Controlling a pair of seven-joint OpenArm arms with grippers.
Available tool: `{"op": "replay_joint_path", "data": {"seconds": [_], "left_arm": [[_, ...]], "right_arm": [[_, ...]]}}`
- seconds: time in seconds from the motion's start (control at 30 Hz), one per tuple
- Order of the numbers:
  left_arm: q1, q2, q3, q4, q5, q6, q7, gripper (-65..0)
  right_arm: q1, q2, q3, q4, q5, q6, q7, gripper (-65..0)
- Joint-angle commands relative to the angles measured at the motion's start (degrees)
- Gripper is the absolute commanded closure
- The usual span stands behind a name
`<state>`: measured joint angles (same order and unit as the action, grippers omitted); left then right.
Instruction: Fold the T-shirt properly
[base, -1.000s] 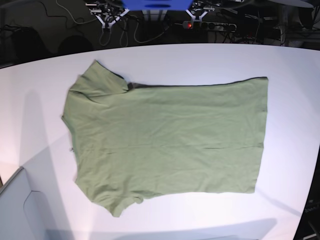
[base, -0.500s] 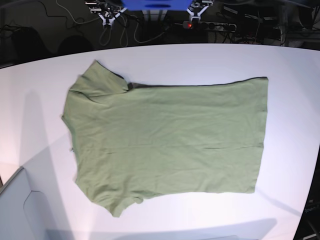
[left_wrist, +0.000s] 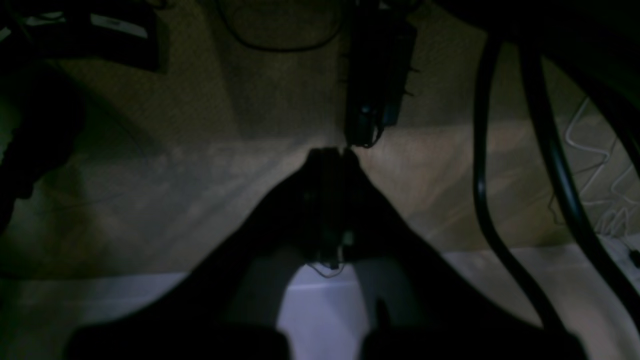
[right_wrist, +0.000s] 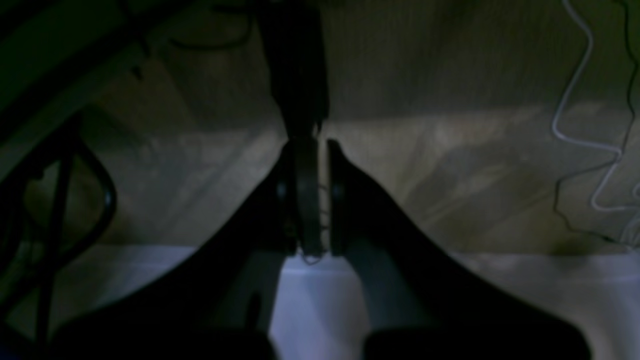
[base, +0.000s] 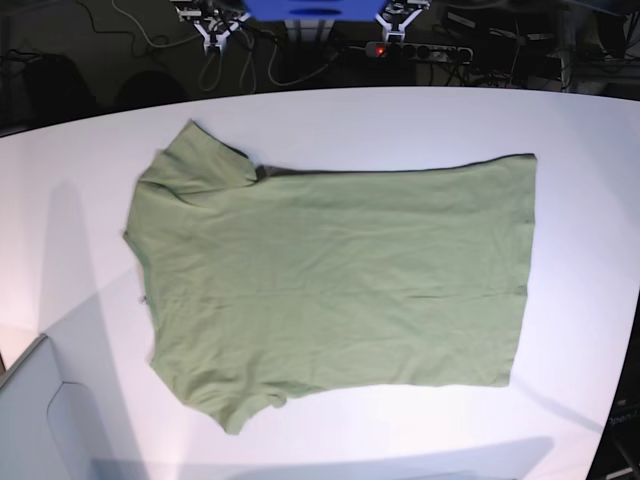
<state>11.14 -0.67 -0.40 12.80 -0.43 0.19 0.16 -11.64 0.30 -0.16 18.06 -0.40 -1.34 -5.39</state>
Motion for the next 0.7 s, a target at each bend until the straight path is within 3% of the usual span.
{"op": "replay_joint_path", "data": {"seconds": [0.0, 0.33, 0.67], "left_arm": [[1.8, 0.0, 0.1, 2.3, 0.1, -0.1, 0.0, -0.1], [22.7, -3.4, 0.1, 34.1, 0.0, -0.1, 0.1, -0.1], [42.4, -6.6, -0.3, 72.0, 0.0, 0.1, 0.2, -0.1]], "right_arm": [[-2.3, 0.4, -0.1, 3.2, -0.1, 1.4, 0.1, -0.2], [-21.6, 2.8, -0.1, 34.0, -0.1, 1.4, -0.2, -0.1], [-41.3, 7.7, -0.1, 72.4, -0.1, 1.3, -0.3, -0.1]]}}
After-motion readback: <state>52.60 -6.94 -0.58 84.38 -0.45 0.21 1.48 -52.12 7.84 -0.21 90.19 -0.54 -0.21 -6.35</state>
